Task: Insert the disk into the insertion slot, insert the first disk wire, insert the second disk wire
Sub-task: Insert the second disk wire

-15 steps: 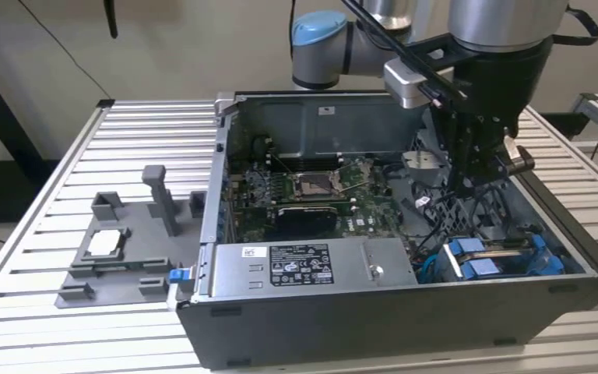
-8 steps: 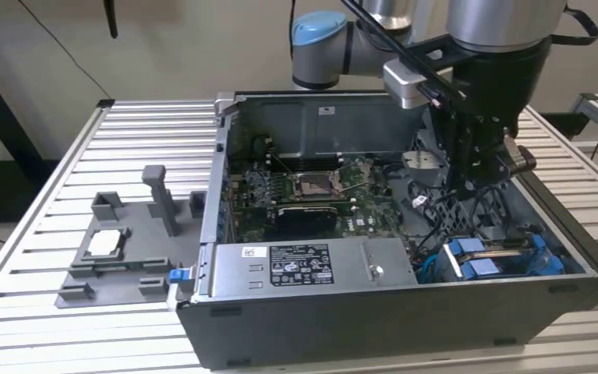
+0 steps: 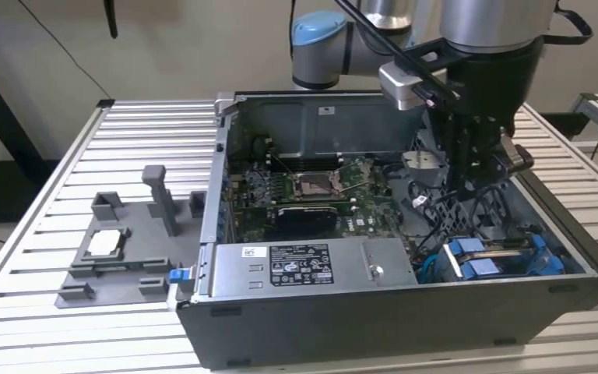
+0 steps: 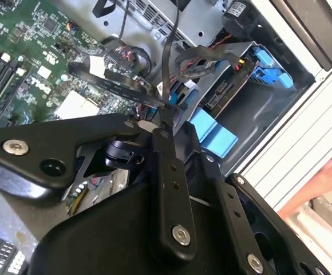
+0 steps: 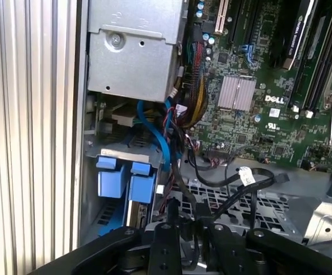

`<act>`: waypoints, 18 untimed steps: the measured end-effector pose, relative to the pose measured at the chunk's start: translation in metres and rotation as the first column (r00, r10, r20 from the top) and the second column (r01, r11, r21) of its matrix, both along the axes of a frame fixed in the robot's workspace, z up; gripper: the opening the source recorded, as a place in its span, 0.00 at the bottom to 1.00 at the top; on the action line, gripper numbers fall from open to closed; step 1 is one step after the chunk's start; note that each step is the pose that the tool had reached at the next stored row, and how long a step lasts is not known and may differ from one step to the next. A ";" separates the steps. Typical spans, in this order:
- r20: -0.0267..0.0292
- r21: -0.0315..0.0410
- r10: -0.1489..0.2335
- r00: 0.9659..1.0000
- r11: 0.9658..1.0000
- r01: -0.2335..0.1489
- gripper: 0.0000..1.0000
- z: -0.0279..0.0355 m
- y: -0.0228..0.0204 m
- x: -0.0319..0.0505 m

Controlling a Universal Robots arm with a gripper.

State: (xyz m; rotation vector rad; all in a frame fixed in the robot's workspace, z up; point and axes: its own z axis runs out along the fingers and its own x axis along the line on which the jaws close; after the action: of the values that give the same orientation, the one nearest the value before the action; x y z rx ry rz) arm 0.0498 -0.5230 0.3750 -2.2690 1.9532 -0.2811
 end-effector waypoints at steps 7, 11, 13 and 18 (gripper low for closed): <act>0.011 -0.002 -0.002 1.000 1.000 0.002 0.24 -0.0009 0.0009 -0.0019; 0.012 -0.003 -0.002 1.000 1.000 0.002 0.18 -0.0010 0.0008 -0.0020; 0.012 -0.003 -0.002 1.000 1.000 0.002 0.18 -0.0012 0.0005 -0.0019; 0.007 -0.003 -0.002 1.000 1.000 0.002 0.18 -0.0024 -0.0096 0.0017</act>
State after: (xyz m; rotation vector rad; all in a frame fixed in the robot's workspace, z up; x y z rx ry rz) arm 0.0515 -0.5327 0.3726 -2.2642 1.9532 -0.2922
